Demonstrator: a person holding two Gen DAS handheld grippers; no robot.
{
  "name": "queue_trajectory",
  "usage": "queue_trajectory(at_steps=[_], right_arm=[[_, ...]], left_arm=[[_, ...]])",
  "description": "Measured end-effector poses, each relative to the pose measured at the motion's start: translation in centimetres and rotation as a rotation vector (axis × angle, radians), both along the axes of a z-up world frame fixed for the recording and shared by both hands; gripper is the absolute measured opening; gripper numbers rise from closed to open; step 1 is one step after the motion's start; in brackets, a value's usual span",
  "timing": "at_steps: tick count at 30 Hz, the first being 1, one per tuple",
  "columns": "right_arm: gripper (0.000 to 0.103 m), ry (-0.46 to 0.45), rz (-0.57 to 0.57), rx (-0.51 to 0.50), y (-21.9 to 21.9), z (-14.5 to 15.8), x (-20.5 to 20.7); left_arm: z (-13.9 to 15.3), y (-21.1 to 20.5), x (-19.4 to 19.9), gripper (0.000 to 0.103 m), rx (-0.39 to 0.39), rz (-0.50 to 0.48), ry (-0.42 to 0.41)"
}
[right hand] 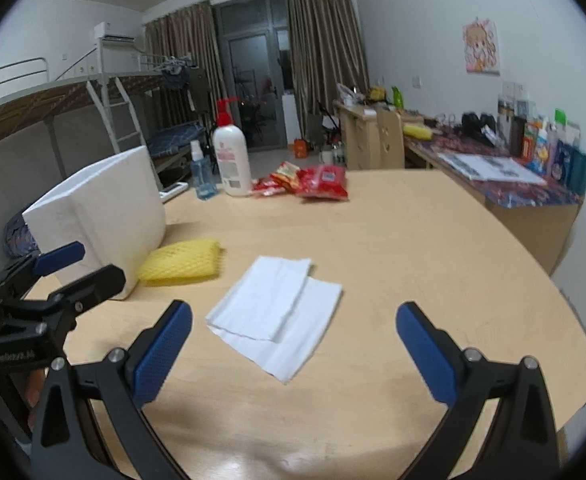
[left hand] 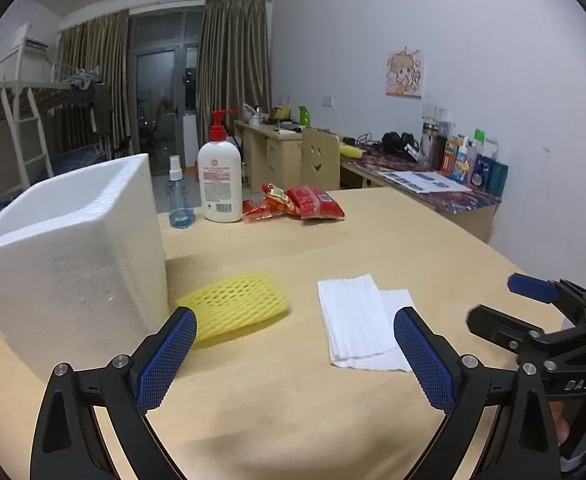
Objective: Organize soft objects
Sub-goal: 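Move the left tool to the yellow foam net while the right tool approaches the white tissues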
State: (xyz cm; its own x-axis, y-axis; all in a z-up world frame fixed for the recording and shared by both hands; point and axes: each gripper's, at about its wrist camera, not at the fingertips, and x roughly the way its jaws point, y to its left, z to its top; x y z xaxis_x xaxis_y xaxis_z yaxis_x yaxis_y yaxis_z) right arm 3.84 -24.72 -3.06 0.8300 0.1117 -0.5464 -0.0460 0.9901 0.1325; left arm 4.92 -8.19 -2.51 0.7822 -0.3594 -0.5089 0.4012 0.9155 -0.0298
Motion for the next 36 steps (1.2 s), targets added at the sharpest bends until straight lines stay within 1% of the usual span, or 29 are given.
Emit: queue_trajectory(at_steps=[7, 10, 12, 13, 16, 19, 21, 23, 25, 27, 30, 34, 36], right_arm=[[0.103, 0.044, 0.001, 0.020, -1.1, -1.4, 1.3], [0.103, 0.052, 0.008, 0.023, -1.2, -1.6, 2.0], [0.103, 0.058, 0.019, 0.029, -1.3, -1.7, 2.6], [0.103, 0.063, 0.024, 0.030, -1.3, -1.8, 2.9], [0.103, 0.077, 0.041, 0.034, -1.3, -2.0, 3.7], [0.103, 0.082, 0.063, 0.032, -1.1, -2.0, 4.3], [0.103, 0.083, 0.071, 0.034, -1.0, -2.0, 4.7], [0.103, 0.090, 0.082, 0.035, -1.0, -2.0, 5.1], [0.103, 0.095, 0.090, 0.031, -0.8, -2.0, 5.5], [0.103, 0.095, 0.093, 0.031, -0.9, -2.1, 5.7], [0.103, 0.098, 0.098, 0.041, -0.8, -2.0, 5.9], [0.103, 0.106, 0.103, 0.031, -0.5, -2.0, 6.3], [0.103, 0.110, 0.105, 0.024, -0.3, -1.9, 6.6]], left_arm=[[-1.6, -0.9, 3.9, 0.099, -0.011, 0.007, 0.101], [-2.4, -1.2, 6.0, 0.099, -0.010, 0.050, 0.170], [-2.8, -1.3, 6.9, 0.099, -0.007, 0.072, 0.194], [-3.0, -1.4, 7.4, 0.099, 0.007, 0.090, 0.205], [-3.4, -1.5, 8.6, 0.099, 0.032, 0.138, 0.220], [-3.8, -1.7, 9.4, 0.098, 0.061, 0.165, 0.219], [-4.1, -1.6, 9.8, 0.096, 0.072, 0.174, 0.228], [-4.4, -1.2, 10.1, 0.094, 0.064, 0.188, 0.244], [-4.5, -1.1, 10.2, 0.094, 0.033, 0.169, 0.261], [-4.6, -1.6, 10.4, 0.094, 0.052, 0.150, 0.258], [-4.6, -1.8, 10.6, 0.094, 0.055, 0.158, 0.256], [-5.0, -0.9, 11.3, 0.093, 0.052, 0.213, 0.276], [-5.2, -0.5, 11.7, 0.089, 0.064, 0.242, 0.290]])
